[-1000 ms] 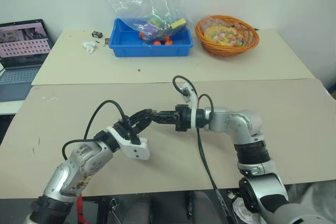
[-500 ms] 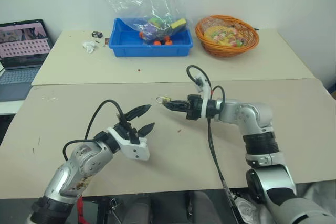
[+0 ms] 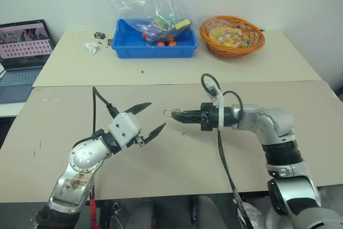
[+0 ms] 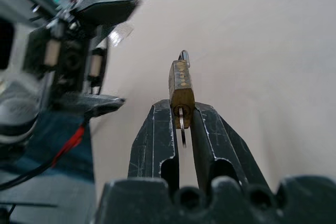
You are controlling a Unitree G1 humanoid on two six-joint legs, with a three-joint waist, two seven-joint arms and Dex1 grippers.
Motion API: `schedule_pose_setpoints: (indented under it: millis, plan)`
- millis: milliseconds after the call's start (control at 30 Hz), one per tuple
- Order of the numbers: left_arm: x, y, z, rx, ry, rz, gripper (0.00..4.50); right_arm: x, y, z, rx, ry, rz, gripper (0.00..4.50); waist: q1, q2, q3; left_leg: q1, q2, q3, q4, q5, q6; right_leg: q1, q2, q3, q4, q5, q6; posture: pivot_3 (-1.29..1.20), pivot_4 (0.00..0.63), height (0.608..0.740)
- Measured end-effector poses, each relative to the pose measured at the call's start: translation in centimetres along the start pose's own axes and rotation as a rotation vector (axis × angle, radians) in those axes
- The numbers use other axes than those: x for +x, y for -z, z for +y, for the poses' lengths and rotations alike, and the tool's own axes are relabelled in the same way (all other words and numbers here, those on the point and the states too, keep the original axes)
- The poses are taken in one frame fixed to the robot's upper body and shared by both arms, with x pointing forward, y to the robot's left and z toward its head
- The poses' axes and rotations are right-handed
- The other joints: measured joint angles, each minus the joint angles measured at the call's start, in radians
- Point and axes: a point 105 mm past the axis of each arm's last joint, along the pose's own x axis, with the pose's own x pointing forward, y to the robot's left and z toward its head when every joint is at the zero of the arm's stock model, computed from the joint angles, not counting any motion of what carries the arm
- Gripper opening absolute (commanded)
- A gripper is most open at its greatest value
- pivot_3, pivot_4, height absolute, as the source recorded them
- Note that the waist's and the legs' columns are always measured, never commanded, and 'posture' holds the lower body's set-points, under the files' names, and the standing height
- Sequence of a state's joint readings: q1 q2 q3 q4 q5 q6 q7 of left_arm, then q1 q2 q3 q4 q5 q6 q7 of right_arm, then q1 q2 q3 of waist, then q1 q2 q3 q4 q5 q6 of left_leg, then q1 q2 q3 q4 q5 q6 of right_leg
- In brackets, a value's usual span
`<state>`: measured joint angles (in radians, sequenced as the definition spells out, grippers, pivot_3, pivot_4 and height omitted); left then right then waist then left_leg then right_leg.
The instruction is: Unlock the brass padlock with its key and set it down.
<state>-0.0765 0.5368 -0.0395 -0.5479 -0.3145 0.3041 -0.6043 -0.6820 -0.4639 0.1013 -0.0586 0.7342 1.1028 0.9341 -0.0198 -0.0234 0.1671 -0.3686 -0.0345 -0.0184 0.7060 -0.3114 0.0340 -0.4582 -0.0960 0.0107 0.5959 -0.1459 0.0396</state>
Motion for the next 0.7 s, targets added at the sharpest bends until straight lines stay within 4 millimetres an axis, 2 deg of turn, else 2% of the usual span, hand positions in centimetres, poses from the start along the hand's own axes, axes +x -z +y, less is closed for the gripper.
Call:
schedule_pose_setpoints:
  millis: [100,267,400,700]
  plan:
    - [0.0,-0.4,-0.4,-0.106,0.038,-0.006,1.93,0.1,-0.1,0.7,-0.014,-0.035,0.0,0.0,0.0,0.0,0.0,0.0,0.0,0.0,0.0,0.0,0.0,0.0,0.0,0.0,0.0,0.0,0.0,0.0,0.15,0.728]
    - [-0.2,-1.0,-1.5,-0.231,0.124,-0.007,0.07,0.1,0.1,0.6,-0.012,-0.03,0.014,0.0,0.004,0.0,0.0,0.0,0.0,0.0,0.0,0.0,-0.001,0.0,0.0,0.0,-0.001,0.0,0.0,0.0,0.15,0.728]
    - [-0.3,-1.3,-1.8,-0.283,0.154,0.0,0.01,-0.1,0.4,0.1,-0.01,-0.005,0.032,0.0,0.005,0.0,0.0,0.0,0.0,0.0,0.0,0.001,-0.001,0.0,0.0,0.0,-0.001,0.0,0.0,0.0,0.15,0.728]
    - [-0.2,-1.1,-1.4,-0.31,0.13,0.042,0.01,-0.3,1.4,0.5,-0.002,-0.03,0.059,0.0,0.006,0.0,0.0,0.0,-0.001,0.0,0.0,0.001,-0.001,0.0,0.0,0.001,-0.001,0.0,0.0,0.0,0.15,0.728]
